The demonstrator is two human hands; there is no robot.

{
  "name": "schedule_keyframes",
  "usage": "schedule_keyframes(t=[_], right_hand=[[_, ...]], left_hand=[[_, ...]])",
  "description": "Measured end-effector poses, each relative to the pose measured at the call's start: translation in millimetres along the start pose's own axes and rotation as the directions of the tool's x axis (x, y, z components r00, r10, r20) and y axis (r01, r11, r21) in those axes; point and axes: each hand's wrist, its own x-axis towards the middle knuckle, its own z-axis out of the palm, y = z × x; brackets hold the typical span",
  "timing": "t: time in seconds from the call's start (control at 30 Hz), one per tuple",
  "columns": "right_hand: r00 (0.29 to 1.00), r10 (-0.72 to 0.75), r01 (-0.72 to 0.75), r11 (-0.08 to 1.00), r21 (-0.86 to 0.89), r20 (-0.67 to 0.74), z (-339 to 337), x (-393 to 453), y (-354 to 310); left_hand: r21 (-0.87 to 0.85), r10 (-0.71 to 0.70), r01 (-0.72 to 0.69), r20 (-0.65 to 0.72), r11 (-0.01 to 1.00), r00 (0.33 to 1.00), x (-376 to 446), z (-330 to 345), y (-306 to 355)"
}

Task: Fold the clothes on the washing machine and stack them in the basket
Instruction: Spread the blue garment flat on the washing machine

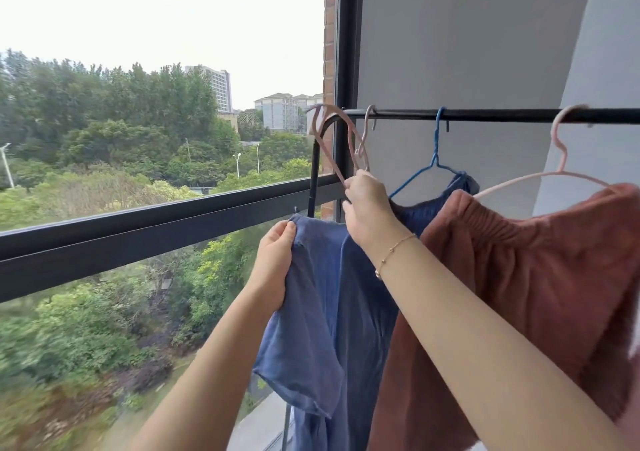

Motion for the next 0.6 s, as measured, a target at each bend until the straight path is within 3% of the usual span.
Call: schedule_keyframes(t=[0.13, 0.4, 0.6], right_hand=[[0.998, 0.014, -0.015, 1.0, 0.018, 0.062, -12, -15, 26], [0.986, 0.051, -0.032, 0.992, -0.122, 0.161, -23, -35, 85], [0.951, 0.168, -0.095, 0.957, -0.274, 0.259, -32, -61, 141]], left_hand=[[0.068, -0.004, 0.006, -0.022, 0.998, 1.0, -8, -8, -8], [0.141, -0.065, 0.066, -0.01, 0.988, 0.998, -29, -32, -6], [0.246, -0.094, 0.095, -0.014, 0.965, 0.995, -60, -56, 13]])
